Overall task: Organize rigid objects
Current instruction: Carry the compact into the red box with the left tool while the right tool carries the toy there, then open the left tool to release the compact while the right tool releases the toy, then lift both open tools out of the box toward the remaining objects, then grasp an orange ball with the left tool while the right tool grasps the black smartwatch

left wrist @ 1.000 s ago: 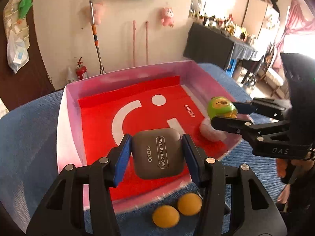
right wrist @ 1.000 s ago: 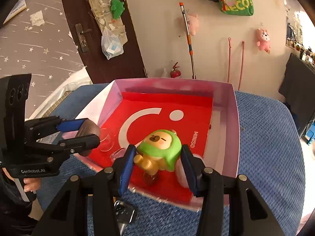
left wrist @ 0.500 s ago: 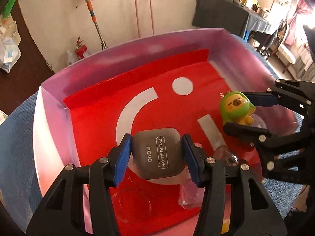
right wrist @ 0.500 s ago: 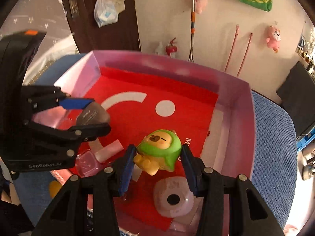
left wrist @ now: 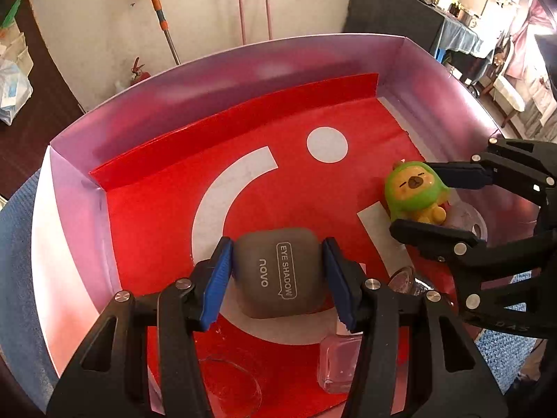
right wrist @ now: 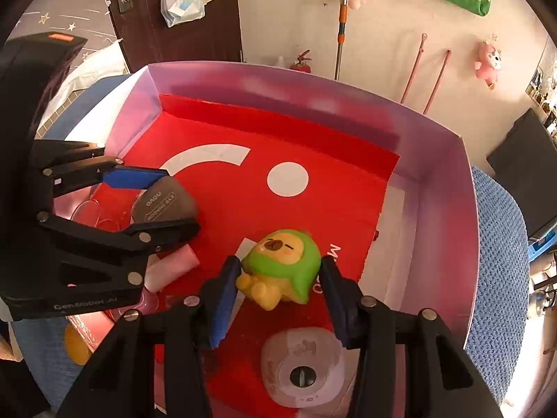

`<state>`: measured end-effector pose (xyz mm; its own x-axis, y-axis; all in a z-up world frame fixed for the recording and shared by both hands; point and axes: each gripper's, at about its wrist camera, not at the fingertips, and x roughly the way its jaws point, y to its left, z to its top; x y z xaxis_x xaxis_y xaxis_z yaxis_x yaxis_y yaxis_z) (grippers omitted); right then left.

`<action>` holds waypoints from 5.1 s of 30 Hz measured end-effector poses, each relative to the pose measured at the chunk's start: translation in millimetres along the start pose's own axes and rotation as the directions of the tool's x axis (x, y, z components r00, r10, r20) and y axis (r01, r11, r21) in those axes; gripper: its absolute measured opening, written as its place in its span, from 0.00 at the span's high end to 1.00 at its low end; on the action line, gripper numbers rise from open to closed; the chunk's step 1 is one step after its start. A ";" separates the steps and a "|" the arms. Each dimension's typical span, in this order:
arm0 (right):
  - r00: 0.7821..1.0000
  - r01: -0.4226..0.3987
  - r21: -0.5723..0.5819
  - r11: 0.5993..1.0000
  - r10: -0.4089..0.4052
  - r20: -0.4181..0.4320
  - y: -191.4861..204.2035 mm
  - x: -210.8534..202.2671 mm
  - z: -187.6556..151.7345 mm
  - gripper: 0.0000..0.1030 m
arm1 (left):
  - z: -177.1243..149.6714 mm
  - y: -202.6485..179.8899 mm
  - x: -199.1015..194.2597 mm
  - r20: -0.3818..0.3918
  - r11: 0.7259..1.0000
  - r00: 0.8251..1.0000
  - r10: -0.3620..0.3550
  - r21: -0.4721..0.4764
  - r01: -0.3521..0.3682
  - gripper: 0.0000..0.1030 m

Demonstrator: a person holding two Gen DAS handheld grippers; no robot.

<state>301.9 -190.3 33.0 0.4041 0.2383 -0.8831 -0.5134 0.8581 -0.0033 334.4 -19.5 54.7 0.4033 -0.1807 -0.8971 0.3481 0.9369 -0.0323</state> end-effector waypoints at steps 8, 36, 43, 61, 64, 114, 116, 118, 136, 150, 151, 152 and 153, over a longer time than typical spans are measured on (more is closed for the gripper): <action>1.000 -0.019 0.007 1.000 0.019 0.003 -5.1 -1.0 -1.7 0.52 | 0.7 0.4 -1.3 0.013 1.000 1.000 -0.009 -0.012 0.009 0.52; 0.999 -0.028 0.022 0.999 0.028 0.026 -5.0 -6.1 -1.7 0.38 | 1.4 2.8 -27.4 0.122 1.000 0.992 -0.016 -0.009 0.017 0.34; 0.998 -0.035 0.033 0.999 0.033 0.052 -5.8 -17.3 -1.5 0.35 | -4.1 3.0 -48.2 0.184 1.000 0.983 0.012 -0.013 -0.010 0.33; 0.926 -0.013 0.062 0.998 -0.012 0.377 13.6 -155.3 -42.8 0.00 | -60.8 -18.2 -156.1 0.466 0.995 0.884 0.037 -0.095 0.008 0.10; 0.906 -0.006 0.066 0.998 -0.023 0.422 20.9 -178.8 -57.2 0.00 | -74.0 -24.4 -169.4 0.500 0.995 0.865 0.040 -0.099 0.011 0.09; 0.965 -0.038 0.216 0.976 -0.020 0.261 61.1 -78.1 -173.3 0.00 | -187.2 -20.7 -81.9 0.242 0.968 0.968 0.069 -0.251 -0.007 0.04; 0.968 -0.035 0.215 0.976 -0.020 0.250 62.0 -74.3 -169.8 0.00 | -184.6 -17.7 -77.6 0.217 0.966 0.975 0.050 -0.257 0.008 0.04; 0.971 -0.026 0.217 0.976 -0.027 0.237 62.4 -70.7 -167.1 0.00 | -182.0 -16.1 -74.9 0.203 0.966 0.978 0.055 -0.259 -0.001 0.04; 0.985 0.022 0.210 0.977 -0.057 0.162 70.5 -43.1 -142.2 0.00 | -163.0 -18.0 -57.9 0.158 0.983 0.983 0.088 -0.174 -0.060 0.04; 0.982 0.057 0.197 0.979 -0.090 0.166 70.3 -45.8 -148.4 0.05 | -160.4 -13.6 -54.7 0.192 0.985 0.978 0.082 -0.164 -0.050 0.05; 0.983 0.048 0.191 0.981 -0.081 0.168 71.1 -45.9 -149.4 0.08 | -160.4 -12.9 -54.9 0.194 0.985 0.978 0.079 -0.167 -0.047 0.05; 0.983 0.042 0.177 0.983 -0.072 0.170 73.3 -45.8 -149.5 0.11 | -159.9 -12.7 -54.8 0.195 0.985 0.978 0.078 -0.167 -0.046 0.06; 0.982 0.047 0.168 0.985 -0.077 0.172 75.3 -45.9 -149.4 0.13 | -159.7 -13.1 -55.0 0.197 0.985 0.977 0.079 -0.164 -0.047 0.08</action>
<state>131.6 -204.5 3.3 0.5664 0.2466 -0.7864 -0.3591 0.9327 0.0339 172.6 26.0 34.1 0.5882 -0.1615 -0.7924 0.1853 0.9807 -0.0623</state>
